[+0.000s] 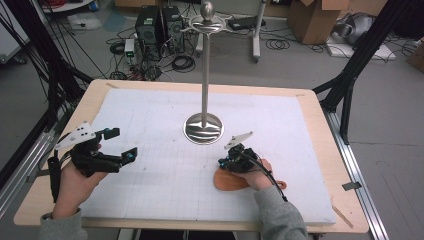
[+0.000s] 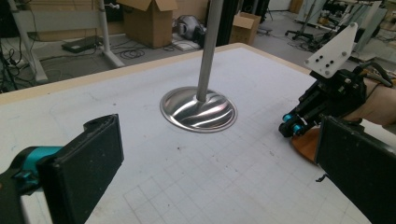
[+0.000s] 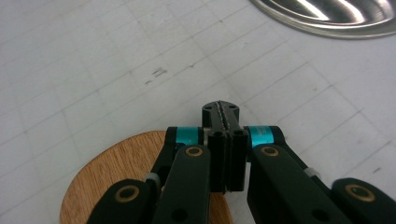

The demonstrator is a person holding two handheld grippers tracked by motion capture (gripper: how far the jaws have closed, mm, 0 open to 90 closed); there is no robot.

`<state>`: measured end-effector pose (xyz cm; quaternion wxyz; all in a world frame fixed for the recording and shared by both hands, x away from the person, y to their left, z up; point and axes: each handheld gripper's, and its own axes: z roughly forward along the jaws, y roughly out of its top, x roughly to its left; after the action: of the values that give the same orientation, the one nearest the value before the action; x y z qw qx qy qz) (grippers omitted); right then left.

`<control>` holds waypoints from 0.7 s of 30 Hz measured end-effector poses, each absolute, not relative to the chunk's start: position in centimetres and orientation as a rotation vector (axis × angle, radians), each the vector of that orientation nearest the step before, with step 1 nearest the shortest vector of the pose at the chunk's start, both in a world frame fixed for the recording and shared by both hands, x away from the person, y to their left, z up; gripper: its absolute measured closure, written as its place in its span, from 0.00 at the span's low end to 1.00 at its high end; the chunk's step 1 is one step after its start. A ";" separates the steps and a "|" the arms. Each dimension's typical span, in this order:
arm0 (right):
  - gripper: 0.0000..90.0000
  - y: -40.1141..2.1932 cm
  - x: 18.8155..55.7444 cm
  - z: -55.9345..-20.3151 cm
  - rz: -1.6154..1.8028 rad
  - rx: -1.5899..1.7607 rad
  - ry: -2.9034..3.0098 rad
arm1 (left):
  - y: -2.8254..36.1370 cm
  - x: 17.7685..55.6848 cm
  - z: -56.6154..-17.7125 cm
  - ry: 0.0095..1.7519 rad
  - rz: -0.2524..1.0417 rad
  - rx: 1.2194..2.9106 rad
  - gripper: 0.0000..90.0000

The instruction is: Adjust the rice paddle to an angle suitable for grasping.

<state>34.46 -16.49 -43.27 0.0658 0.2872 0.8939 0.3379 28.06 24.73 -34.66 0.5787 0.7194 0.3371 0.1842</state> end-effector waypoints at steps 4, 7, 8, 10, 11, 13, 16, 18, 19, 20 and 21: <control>1.00 -16.5 33.7 -43.2 1.034 0.849 2.690 | 24.2 28.4 -34.7 0.780 0.419 1.692 0.02; 1.00 -17.6 33.0 -41.9 1.151 0.853 2.610 | 23.7 28.7 -34.8 0.770 0.411 1.700 0.02; 1.00 -17.9 32.8 -41.6 1.164 0.853 2.595 | 23.6 28.8 -34.8 0.767 0.406 1.702 0.02; 1.00 -19.1 31.9 -41.0 1.177 0.852 2.564 | 23.4 29.0 -34.9 0.764 0.403 1.704 0.02; 1.00 -20.0 31.3 -40.8 1.177 0.851 2.547 | 23.3 29.0 -34.9 0.763 0.400 1.704 0.02; 1.00 -21.4 30.4 -40.8 1.177 0.866 2.531 | 23.1 29.1 -34.9 0.763 0.399 1.708 0.02; 1.00 -23.9 28.9 -41.1 1.187 0.918 2.486 | 22.5 29.2 -35.0 0.756 0.389 1.718 0.02; 1.00 -25.4 28.1 -41.4 1.193 0.947 2.458 | 22.1 29.2 -35.1 0.752 0.386 1.727 0.02; 1.00 -26.3 27.5 -41.6 1.189 0.955 2.452 | 22.0 29.3 -35.1 0.748 0.385 1.734 0.02; 1.00 -26.7 27.2 -41.7 1.188 0.959 2.446 | 21.8 29.3 -35.2 0.746 0.382 1.738 0.02; 1.00 -27.4 26.7 -41.9 1.185 0.969 2.440 | 21.6 29.3 -35.2 0.747 0.383 1.740 0.02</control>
<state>26.68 -27.42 -41.86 0.1302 0.3336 0.8398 0.4080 29.30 21.63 -35.20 0.5688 0.7408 0.3179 0.1633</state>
